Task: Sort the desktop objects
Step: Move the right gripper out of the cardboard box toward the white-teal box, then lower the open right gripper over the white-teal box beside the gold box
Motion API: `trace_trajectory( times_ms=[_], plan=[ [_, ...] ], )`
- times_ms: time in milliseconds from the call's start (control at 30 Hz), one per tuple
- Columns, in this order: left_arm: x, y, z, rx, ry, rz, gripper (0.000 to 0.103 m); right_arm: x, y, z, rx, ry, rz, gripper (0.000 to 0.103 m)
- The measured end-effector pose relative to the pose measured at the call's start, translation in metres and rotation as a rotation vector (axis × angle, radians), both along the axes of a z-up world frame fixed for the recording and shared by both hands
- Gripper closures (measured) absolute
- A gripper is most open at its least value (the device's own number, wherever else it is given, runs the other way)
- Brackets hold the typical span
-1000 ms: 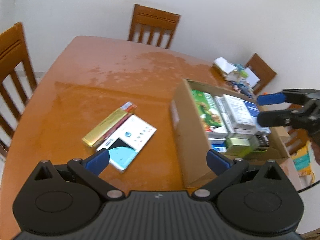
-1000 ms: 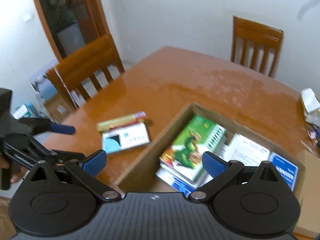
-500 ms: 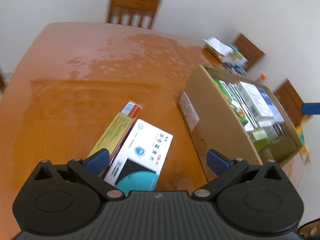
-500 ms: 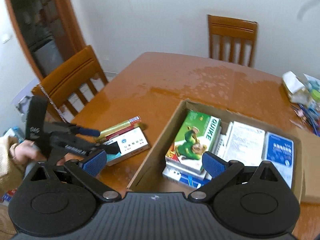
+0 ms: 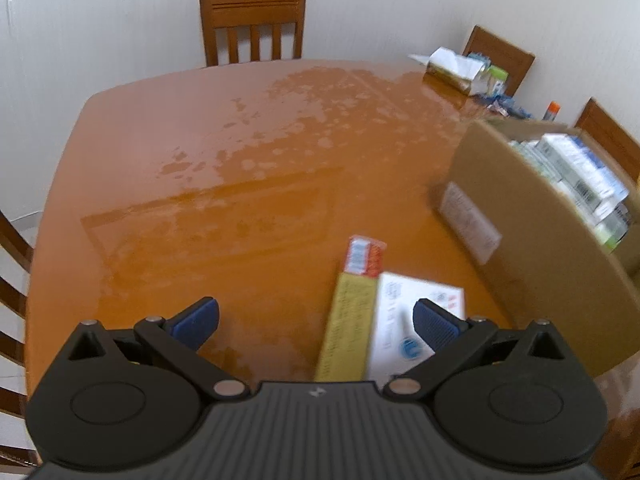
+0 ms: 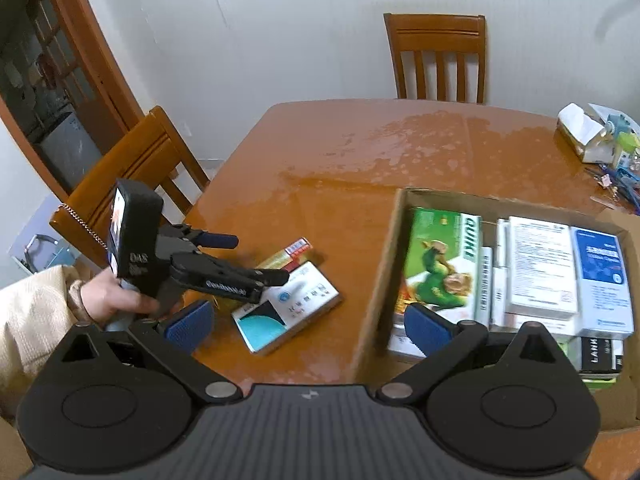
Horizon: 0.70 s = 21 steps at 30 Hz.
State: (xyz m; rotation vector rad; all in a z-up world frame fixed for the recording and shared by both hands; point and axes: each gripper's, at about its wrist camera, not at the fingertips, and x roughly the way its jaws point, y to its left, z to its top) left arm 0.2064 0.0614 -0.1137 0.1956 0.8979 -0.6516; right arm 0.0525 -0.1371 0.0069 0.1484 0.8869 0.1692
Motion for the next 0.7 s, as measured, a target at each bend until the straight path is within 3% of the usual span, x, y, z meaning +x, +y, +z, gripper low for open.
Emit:
trace_trajectory(
  times_ms=[300,700],
  plan=[
    [0.008,0.011,-0.009,0.018,-0.010,0.030,0.000,0.021,0.033,-0.003,-0.002,0.001,0.076,0.000],
    [0.015,0.028,-0.014,0.052,-0.016,0.072,0.000,0.053,0.066,-0.034,0.042,0.066,0.146,0.000]
  ],
)
